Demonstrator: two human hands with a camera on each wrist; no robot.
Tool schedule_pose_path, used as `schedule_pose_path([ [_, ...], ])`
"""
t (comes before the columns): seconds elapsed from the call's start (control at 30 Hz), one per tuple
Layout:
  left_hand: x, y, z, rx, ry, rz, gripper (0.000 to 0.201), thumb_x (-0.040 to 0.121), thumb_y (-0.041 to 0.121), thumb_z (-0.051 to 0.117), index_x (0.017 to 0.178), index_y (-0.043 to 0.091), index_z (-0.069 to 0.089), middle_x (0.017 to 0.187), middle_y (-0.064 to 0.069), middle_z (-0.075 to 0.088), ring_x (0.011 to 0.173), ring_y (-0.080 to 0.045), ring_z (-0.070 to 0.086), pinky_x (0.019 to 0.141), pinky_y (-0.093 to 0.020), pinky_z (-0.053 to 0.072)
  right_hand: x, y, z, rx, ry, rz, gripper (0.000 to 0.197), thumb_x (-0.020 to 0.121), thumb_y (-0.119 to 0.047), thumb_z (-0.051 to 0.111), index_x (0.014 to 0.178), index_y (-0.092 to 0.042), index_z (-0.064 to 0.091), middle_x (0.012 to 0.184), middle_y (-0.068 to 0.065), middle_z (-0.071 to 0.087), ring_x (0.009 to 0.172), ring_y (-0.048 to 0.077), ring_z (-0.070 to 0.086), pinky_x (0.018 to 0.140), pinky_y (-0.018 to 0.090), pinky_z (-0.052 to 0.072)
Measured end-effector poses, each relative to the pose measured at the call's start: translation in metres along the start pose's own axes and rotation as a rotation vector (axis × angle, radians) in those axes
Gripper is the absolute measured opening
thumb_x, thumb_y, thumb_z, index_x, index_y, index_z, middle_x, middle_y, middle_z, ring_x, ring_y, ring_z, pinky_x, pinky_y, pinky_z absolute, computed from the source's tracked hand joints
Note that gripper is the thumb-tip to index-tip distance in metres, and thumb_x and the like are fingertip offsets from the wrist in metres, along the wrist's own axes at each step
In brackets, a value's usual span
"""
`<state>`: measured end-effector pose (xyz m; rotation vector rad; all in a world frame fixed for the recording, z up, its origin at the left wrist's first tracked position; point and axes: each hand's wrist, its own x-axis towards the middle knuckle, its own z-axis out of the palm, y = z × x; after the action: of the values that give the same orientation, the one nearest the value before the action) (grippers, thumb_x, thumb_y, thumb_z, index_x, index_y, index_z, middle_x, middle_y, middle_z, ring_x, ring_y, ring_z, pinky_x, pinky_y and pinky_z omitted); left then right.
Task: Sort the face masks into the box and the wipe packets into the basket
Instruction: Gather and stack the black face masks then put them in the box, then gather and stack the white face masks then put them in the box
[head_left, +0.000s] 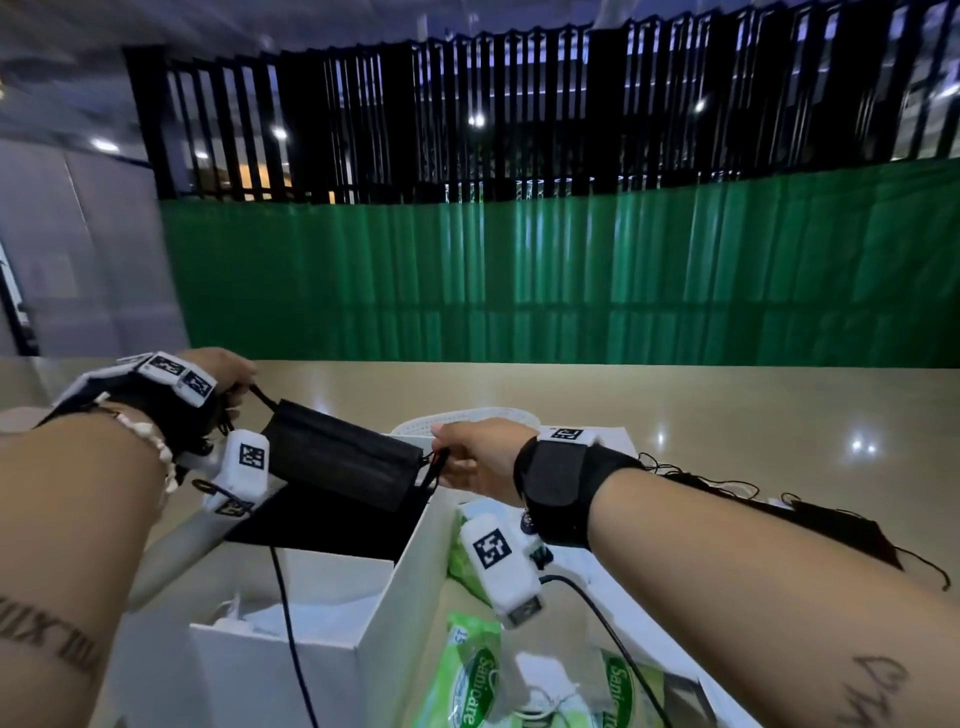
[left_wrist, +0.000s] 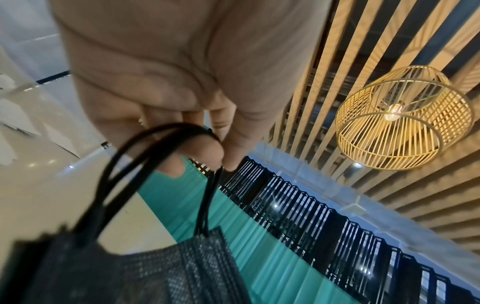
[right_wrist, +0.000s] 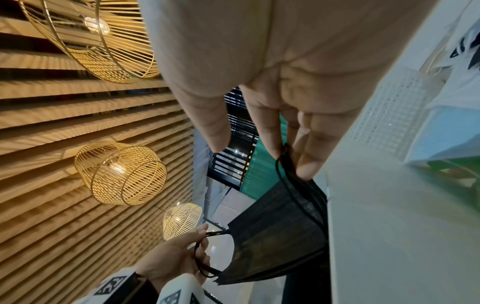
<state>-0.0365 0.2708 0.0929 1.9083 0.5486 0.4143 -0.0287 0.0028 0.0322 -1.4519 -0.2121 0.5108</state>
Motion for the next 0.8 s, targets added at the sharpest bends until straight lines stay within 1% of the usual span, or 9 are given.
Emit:
schedule_pose_path([
  [0.1, 0.008, -0.011, 0.006, 0.045, -0.063, -0.058, 0.028, 0.097, -0.001, 0.034, 0.072, 0.008, 0.04, 0.039, -0.006, 0.034, 0.034, -0.017, 0.034, 0.041, -0.02, 0.03, 0.004, 0.005, 0.003, -0.038, 0.008, 0.063, 0.021, 0.093, -0.024, 0.056, 0.083, -0.007, 0.049, 0.073, 0.006, 0.046, 0.058, 0.014, 0.05, 0.064, 0.025, 0.05],
  [0.13, 0.01, -0.016, 0.009, 0.07, -0.081, -0.096, 0.026, 0.096, -0.001, 0.035, 0.071, 0.006, 0.041, 0.037, -0.006, 0.038, 0.037, -0.018, 0.039, 0.042, -0.021, 0.033, 0.005, 0.008, 0.003, -0.076, 0.006, 0.083, 0.023, 0.093, -0.028, 0.056, 0.086, -0.007, 0.05, 0.077, 0.005, 0.048, 0.064, 0.014, 0.052, 0.066, 0.025, 0.049],
  [0.23, 0.008, -0.031, 0.018, 0.152, -0.126, -0.24, 0.024, 0.095, 0.009, 0.047, 0.072, 0.002, 0.046, 0.061, -0.013, 0.048, 0.056, -0.025, 0.045, 0.054, -0.026, 0.033, 0.008, 0.009, -0.001, -0.174, 0.027, 0.084, 0.027, 0.092, -0.035, 0.054, 0.094, -0.009, 0.053, 0.084, 0.004, 0.05, 0.078, 0.016, 0.052, 0.072, 0.026, 0.046],
  [0.3, 0.004, -0.034, 0.022, 0.216, -0.148, -0.269, 0.02, 0.092, 0.018, 0.054, 0.081, 0.002, 0.051, 0.07, -0.012, 0.048, 0.06, -0.024, 0.046, 0.053, -0.026, 0.031, 0.008, 0.007, -0.009, -0.226, 0.058, 0.059, 0.028, 0.093, -0.037, 0.053, 0.096, -0.01, 0.055, 0.087, 0.003, 0.05, 0.079, 0.016, 0.051, 0.073, 0.026, 0.045],
  [0.4, 0.001, -0.024, 0.024, 0.237, -0.13, -0.213, 0.023, 0.09, 0.024, 0.059, 0.102, 0.005, 0.055, 0.08, -0.008, 0.053, 0.066, -0.021, 0.05, 0.054, -0.025, 0.032, 0.005, 0.006, -0.027, -0.247, 0.089, 0.045, 0.027, 0.094, -0.037, 0.051, 0.095, -0.01, 0.056, 0.082, 0.001, 0.051, 0.073, 0.014, 0.051, 0.067, 0.024, 0.044],
  [0.5, -0.008, 0.002, 0.026, 0.213, -0.141, -0.154, 0.03, 0.088, 0.027, 0.061, 0.112, 0.009, 0.06, 0.081, -0.005, 0.06, 0.067, -0.02, 0.057, 0.055, -0.025, 0.038, -0.003, 0.009, -0.049, -0.261, 0.104, 0.068, 0.024, 0.094, -0.035, 0.05, 0.089, -0.012, 0.057, 0.078, 0.001, 0.054, 0.069, 0.014, 0.053, 0.062, 0.023, 0.043],
  [0.57, -0.015, 0.021, 0.032, 0.202, -0.153, -0.127, 0.035, 0.088, 0.03, 0.061, 0.117, 0.01, 0.06, 0.078, -0.004, 0.061, 0.068, -0.02, 0.058, 0.063, -0.029, 0.044, -0.01, 0.01, -0.065, -0.26, 0.128, 0.08, 0.022, 0.094, -0.033, 0.052, 0.086, -0.013, 0.057, 0.076, 0.002, 0.055, 0.066, 0.014, 0.053, 0.061, 0.024, 0.043],
  [0.63, -0.028, 0.042, 0.044, 0.183, -0.176, -0.061, 0.033, 0.089, 0.031, 0.06, 0.116, 0.012, 0.06, 0.08, -0.002, 0.06, 0.072, -0.018, 0.059, 0.072, -0.032, 0.048, -0.018, 0.013, -0.082, -0.254, 0.141, 0.101, 0.02, 0.094, -0.03, 0.051, 0.086, -0.013, 0.057, 0.074, 0.002, 0.055, 0.063, 0.014, 0.053, 0.061, 0.026, 0.042],
  [0.8, -0.093, 0.084, 0.099, 0.158, -0.412, 0.143, 0.017, 0.097, 0.026, 0.049, 0.111, 0.017, 0.049, 0.087, -0.001, 0.056, 0.073, -0.013, 0.054, 0.07, -0.029, 0.045, -0.047, 0.025, -0.127, -0.308, 0.136, 0.188, 0.017, 0.095, -0.026, 0.049, 0.087, -0.014, 0.058, 0.073, 0.001, 0.057, 0.063, 0.014, 0.054, 0.059, 0.026, 0.042],
])
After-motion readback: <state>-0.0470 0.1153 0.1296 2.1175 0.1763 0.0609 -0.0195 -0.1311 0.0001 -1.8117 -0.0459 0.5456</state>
